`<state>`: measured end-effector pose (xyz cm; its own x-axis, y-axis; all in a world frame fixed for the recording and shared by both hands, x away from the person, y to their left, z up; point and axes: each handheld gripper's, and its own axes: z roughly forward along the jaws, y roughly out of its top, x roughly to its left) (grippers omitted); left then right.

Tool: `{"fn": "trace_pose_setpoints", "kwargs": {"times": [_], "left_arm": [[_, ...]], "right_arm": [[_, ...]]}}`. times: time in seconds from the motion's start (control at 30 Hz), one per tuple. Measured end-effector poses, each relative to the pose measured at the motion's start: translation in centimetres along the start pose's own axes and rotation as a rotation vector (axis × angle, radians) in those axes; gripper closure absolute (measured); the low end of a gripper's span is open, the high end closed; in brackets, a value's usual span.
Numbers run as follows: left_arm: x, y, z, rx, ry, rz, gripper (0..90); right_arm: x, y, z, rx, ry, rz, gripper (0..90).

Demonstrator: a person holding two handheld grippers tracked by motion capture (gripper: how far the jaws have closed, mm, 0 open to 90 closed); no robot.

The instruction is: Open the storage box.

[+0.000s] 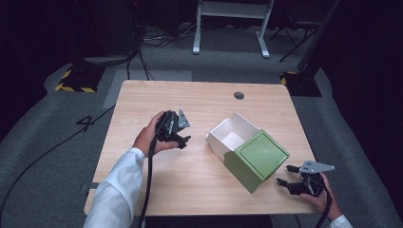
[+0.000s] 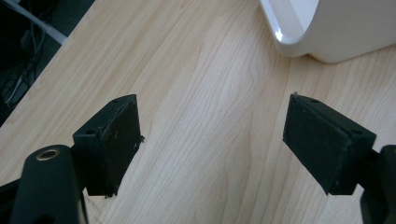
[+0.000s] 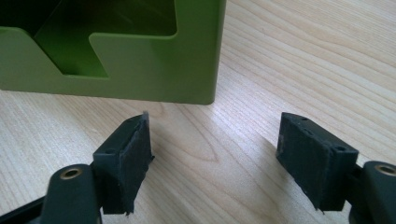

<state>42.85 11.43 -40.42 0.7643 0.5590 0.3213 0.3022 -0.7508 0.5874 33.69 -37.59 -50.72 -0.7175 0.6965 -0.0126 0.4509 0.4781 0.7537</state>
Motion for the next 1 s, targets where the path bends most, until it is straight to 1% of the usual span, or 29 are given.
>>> {"fn": "trace_pose_setpoints", "kwargs": {"times": [0.03, 0.13, 0.17, 0.2, 0.4, 0.47, 0.57, 0.67, 0.93, 1.0], "left_arm": [[0.0, -0.3, -0.2, -0.006, 0.007, -0.005, 19.2], [-0.2, -1.2, -0.6, 0.001, 0.014, -0.012, 19.2], [-0.2, -1.5, -0.8, 0.003, 0.018, -0.009, 19.0], [-0.3, -1.9, -0.9, 0.011, 0.019, -0.011, 18.8], [-0.8, -3.7, -1.5, 0.018, 0.023, -0.022, 18.2], [-1.0, -4.2, -1.7, 0.024, 0.025, -0.015, 18.0], [-1.3, -5.1, -1.9, 0.019, 0.028, -0.031, 18.0], [-1.6, -6.1, -2.0, 0.033, 0.028, -0.031, 17.9], [-2.2, -8.6, -2.0, 0.032, 0.022, -0.074, 17.7], [-2.4, -9.4, -1.8, 0.045, 0.023, -0.084, 17.7]], "right_arm": [[0.0, 0.0, 0.0, 0.0, 0.0, 0.0, 26.4], [0.0, 0.0, 0.0, 0.0, 0.0, 0.0, 26.4], [0.0, 0.0, 0.0, 0.0, 0.0, 0.0, 26.4], [0.0, 0.0, 0.0, 0.0, 0.0, 0.0, 26.4], [0.0, 0.0, 0.0, 0.0, 0.0, 0.0, 26.4], [0.0, 0.0, 0.0, 0.0, 0.0, 0.0, 26.4], [0.0, 0.0, 0.0, 0.0, 0.0, 0.0, 26.4], [0.0, 0.0, 0.0, 0.0, 0.0, 0.0, 26.4], [0.0, 0.0, 0.0, 0.0, 0.0, 0.0, 26.4], [0.0, 0.0, 0.0, 0.0, 0.0, 0.0, 26.4]]}}
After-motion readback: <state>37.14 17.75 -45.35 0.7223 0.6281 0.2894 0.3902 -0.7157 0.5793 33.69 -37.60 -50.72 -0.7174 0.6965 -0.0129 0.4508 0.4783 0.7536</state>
